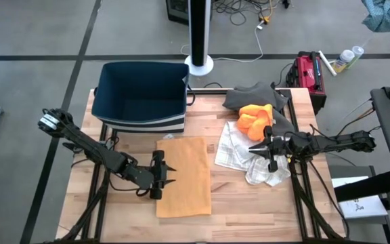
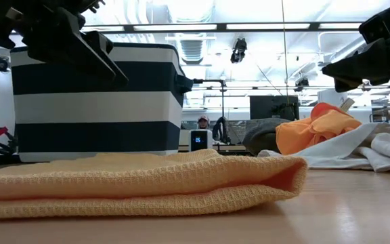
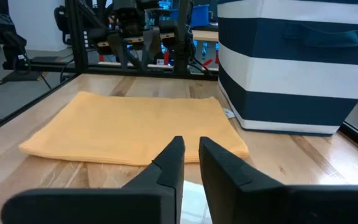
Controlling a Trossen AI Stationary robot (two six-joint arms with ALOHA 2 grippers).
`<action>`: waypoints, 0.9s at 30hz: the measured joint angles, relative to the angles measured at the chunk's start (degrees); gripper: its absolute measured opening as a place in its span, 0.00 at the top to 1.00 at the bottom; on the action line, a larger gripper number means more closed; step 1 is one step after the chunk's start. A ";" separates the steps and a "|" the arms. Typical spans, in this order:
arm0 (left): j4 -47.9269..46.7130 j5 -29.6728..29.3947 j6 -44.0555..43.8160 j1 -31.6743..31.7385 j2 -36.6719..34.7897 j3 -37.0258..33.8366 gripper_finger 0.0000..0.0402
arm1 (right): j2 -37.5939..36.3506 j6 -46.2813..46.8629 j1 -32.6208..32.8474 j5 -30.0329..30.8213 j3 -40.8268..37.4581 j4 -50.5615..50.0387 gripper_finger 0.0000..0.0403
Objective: Fold towel
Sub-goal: Fold the yellow kitchen towel
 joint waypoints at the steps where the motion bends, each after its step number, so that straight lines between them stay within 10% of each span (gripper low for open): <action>1: 0.00 0.02 -0.14 0.00 0.00 -0.04 0.57 | 0.00 0.00 -0.01 0.00 0.00 0.00 0.88; 27: -1.68 3.61 -21.23 -0.81 -0.46 -9.51 0.61 | -0.02 9.59 -0.01 0.00 0.00 2.57 0.89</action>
